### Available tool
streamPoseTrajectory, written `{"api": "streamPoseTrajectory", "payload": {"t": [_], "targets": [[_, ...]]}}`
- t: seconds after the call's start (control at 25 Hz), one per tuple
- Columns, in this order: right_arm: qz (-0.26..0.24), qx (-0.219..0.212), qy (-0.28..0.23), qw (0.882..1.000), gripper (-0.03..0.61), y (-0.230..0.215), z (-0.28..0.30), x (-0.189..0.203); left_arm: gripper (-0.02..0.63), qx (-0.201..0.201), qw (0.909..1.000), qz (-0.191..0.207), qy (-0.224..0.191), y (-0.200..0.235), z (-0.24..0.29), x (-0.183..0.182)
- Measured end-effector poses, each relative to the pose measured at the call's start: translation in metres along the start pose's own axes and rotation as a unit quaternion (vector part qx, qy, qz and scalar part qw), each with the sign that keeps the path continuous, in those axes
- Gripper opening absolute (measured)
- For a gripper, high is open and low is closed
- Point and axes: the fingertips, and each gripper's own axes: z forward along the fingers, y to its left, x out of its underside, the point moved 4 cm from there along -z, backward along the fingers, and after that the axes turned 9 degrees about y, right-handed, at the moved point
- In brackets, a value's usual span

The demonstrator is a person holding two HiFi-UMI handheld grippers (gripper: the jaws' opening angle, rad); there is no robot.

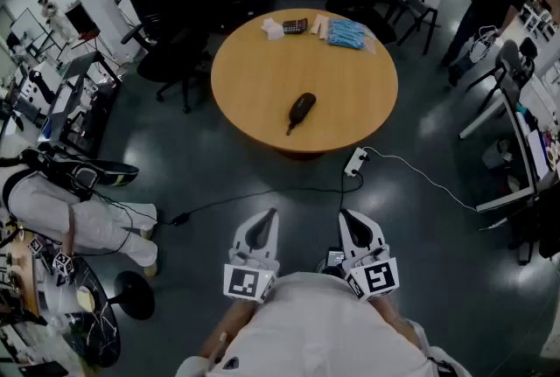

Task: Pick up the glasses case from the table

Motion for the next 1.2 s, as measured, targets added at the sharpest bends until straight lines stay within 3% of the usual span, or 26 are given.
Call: {"api": "streamPoseTrajectory", "payload": {"t": [0.64,0.84,1.0,1.2], "targets": [[0.022,0.017,-0.003,1.0,0.017,-0.025,-0.008,0.014,-0.002,0.008,0.9997,-0.01,0.021,-0.013,0.014,0.016],[0.024,0.008,0.004,1.0,0.015,-0.058,-0.002,0.025,-0.003,-0.004,0.9995,-0.001,0.033,-0.017,0.047,0.023],[0.025,-0.013,0.032,0.999,0.015,-0.087,0.005,0.039,-0.002,-0.023,0.9967,-0.012,0.077,-0.019,0.078,0.037],[0.032,-0.022,0.043,0.998,0.015,-0.118,0.041,0.046,-0.002,-0.042,0.9945,-0.014,0.095,0.007,0.127,0.038]]}}
